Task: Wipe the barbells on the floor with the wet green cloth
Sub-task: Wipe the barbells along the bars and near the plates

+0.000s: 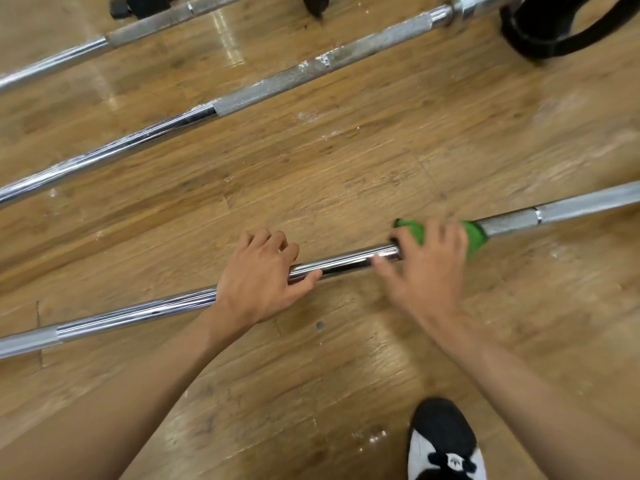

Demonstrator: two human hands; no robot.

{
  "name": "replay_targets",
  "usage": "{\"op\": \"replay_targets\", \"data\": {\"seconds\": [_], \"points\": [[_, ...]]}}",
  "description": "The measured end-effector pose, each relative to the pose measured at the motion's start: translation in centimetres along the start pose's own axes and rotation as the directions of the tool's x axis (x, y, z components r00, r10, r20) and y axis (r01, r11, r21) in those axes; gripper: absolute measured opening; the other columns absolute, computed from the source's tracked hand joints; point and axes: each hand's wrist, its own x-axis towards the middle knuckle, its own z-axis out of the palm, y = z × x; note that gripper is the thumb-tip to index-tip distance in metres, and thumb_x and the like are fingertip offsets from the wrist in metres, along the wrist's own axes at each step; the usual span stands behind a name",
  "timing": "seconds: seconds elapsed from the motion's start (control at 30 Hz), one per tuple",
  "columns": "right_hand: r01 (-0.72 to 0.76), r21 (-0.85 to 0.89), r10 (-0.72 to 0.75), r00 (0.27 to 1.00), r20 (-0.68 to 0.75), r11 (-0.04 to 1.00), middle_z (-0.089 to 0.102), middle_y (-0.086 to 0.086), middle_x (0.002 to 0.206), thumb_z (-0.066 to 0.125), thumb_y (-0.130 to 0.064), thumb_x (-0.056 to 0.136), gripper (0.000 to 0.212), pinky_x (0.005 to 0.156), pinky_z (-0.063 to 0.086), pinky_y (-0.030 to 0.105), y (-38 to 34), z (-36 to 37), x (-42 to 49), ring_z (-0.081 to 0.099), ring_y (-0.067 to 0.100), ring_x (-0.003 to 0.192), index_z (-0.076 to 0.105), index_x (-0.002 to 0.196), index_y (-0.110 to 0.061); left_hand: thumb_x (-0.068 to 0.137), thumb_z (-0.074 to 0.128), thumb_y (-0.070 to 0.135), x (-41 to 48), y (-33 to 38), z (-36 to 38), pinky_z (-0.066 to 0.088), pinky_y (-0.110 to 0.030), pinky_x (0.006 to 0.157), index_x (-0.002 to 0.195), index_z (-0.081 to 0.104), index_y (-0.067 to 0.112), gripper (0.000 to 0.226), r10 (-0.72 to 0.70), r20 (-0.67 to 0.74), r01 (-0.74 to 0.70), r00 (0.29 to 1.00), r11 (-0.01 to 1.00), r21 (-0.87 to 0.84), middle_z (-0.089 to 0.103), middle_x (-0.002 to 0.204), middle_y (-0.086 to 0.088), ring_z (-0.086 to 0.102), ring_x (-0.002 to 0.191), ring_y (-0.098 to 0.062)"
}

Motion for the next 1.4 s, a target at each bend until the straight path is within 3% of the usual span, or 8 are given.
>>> {"op": "replay_targets", "data": {"seconds": [0.2,0.37,0.5,0.67,0.9,1.0,1.23,1.4], "points": [[0.373,0.116,-0.384,0.919,0.089,0.921,0.062,0.009,0.126,0.043,-0.062,0.097,0.059,0.112,0.03,0.044,-5.8,0.5,-3.1,0.05,0.029,0.115,0.065,0.134,-0.022,0.097,0.03,0.071,-1.5,0.9,-0.1,0.04,-0.047,0.082,0.086,0.065,0.017,0.065,0.025,-0.005,-0.025,1.0,0.999,0.032,0.062,0.089,-0.005,0.055,0.088,-0.031],[0.258,0.017,-0.257,0.966,-0.021,0.966,0.061,0.015,0.108,0.04,-0.053,0.101,0.052,0.11,0.031,0.047,4.1,-1.1,-2.1,0.054,0.035,0.1,0.069,0.123,-0.017,0.098,0.035,0.069,-2.7,1.7,0.0,0.041,-0.047,0.083,0.083,0.063,0.017,0.061,0.026,-0.053,-0.023,0.998,0.999,0.047,0.061,0.085,-0.004,0.055,0.086,-0.032],[-0.019,-0.076,0.011,0.994,-0.105,0.997,0.059,0.017,0.117,0.035,-0.052,0.104,0.054,0.121,0.024,0.057,13.8,-3.3,-1.8,0.053,0.038,0.112,0.069,0.12,-0.013,0.096,0.038,0.067,-3.4,2.5,0.1,0.038,-0.046,0.079,0.08,0.061,0.017,0.057,0.039,-0.074,-0.032,0.997,0.996,0.087,0.062,0.083,-0.005,0.055,0.082,-0.033],[-0.302,-0.043,0.292,0.944,-0.156,0.952,0.058,0.024,0.11,0.042,-0.053,0.1,0.055,0.122,0.02,0.061,12.2,-2.8,-2.0,0.051,0.041,0.117,0.07,0.102,-0.007,0.095,0.038,0.067,-4.5,3.5,-0.1,0.038,-0.046,0.08,0.081,0.062,0.016,0.058,0.039,-0.058,-0.035,0.998,0.997,0.076,0.062,0.083,-0.006,0.056,0.083,-0.033],[0.119,0.104,-0.122,0.992,0.024,0.987,0.06,0.02,0.124,0.036,-0.063,0.097,0.067,0.12,0.024,0.053,-2.9,-0.1,-7.6,0.051,0.035,0.121,0.068,0.128,-0.014,0.094,0.039,0.068,-5.2,4.0,-0.2,0.038,-0.048,0.08,0.085,0.062,0.013,0.059,0.075,-0.044,-0.071,0.996,0.995,0.07,0.062,0.085,-0.01,0.056,0.083,-0.034],[0.277,0.101,-0.281,0.96,0.019,0.955,0.06,0.017,0.134,0.04,-0.054,0.101,0.058,0.123,0.02,0.047,-2.3,0.1,-7.4,0.053,0.033,0.125,0.064,0.139,-0.018,0.094,0.038,0.07,-5.1,3.7,-0.2,0.038,-0.048,0.078,0.085,0.062,0.014,0.062,0.064,-0.024,-0.063,0.998,0.997,0.036,0.061,0.085,-0.009,0.055,0.083,-0.034],[-0.063,-0.046,0.052,0.978,-0.203,0.997,0.059,0.02,0.123,0.027,-0.049,0.108,0.058,0.123,0.022,0.056,11.1,-1.7,-4.2,0.053,0.039,0.117,0.062,0.138,-0.013,0.095,0.034,0.073,-4.5,2.9,0.1,0.04,-0.046,0.078,0.084,0.061,0.015,0.065,0.024,-0.041,-0.024,0.999,1.0,0.006,0.06,0.082,-0.007,0.053,0.082,-0.033],[-0.09,0.018,0.092,0.97,-0.225,0.996,0.059,0.018,0.116,0.023,-0.054,0.106,0.067,0.12,0.025,0.057,6.4,-0.5,-4.3,0.052,0.038,0.113,0.054,0.146,-0.01,0.093,0.033,0.075,-4.0,2.7,0.4,0.036,-0.045,0.081,0.088,0.063,0.014,0.068,0.027,-0.025,-0.027,0.999,1.0,0.007,0.061,0.086,-0.006,0.054,0.085,-0.033]]}}
